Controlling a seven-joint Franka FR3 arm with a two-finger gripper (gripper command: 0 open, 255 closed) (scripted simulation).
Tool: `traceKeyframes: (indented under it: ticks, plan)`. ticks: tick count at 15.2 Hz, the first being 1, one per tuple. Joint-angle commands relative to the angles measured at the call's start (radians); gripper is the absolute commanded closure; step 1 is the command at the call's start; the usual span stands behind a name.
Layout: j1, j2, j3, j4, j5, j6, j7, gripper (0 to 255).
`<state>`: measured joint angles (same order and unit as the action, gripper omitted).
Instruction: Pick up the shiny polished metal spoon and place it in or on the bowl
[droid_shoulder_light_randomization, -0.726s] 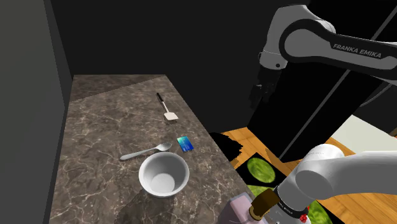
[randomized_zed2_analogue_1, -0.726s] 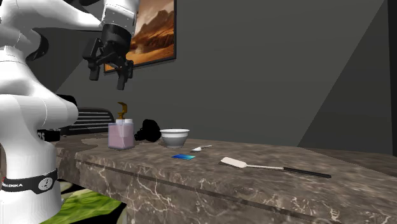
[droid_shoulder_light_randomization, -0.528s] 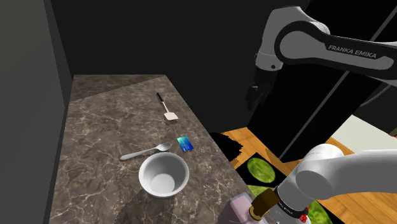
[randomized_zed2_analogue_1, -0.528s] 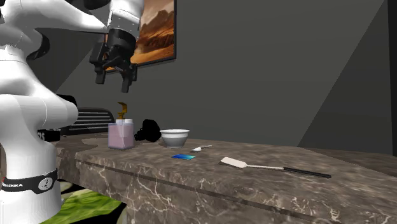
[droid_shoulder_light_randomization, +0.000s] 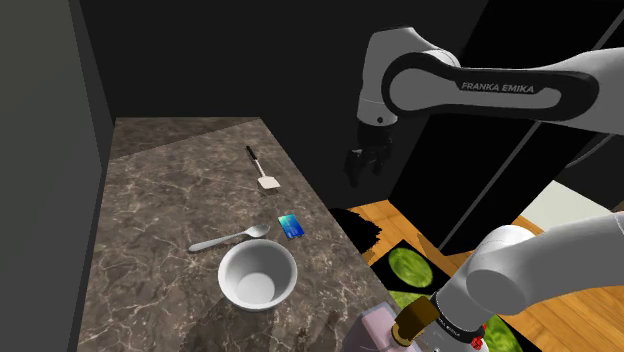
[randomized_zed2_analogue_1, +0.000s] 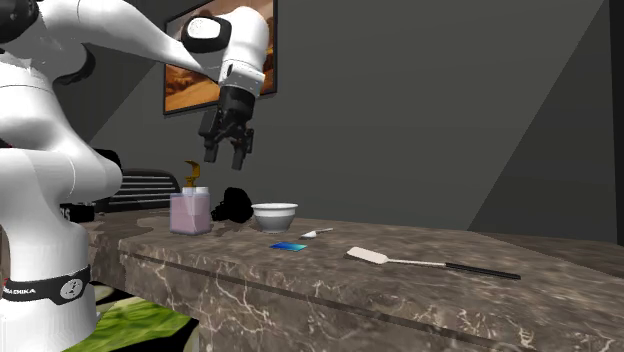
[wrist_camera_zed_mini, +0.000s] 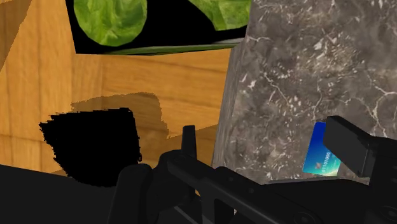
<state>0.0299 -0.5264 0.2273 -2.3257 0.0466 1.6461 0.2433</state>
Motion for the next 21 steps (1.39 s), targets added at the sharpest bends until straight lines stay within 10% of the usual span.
traceKeyframes:
  ticks: [1, 21]
  plan:
    - [0.007, 0.060, 0.035, 0.022, 0.013, 0.029, 0.047, 0]
    - [0.140, 0.834, 0.241, 0.529, -0.128, 0.164, 0.519, 0]
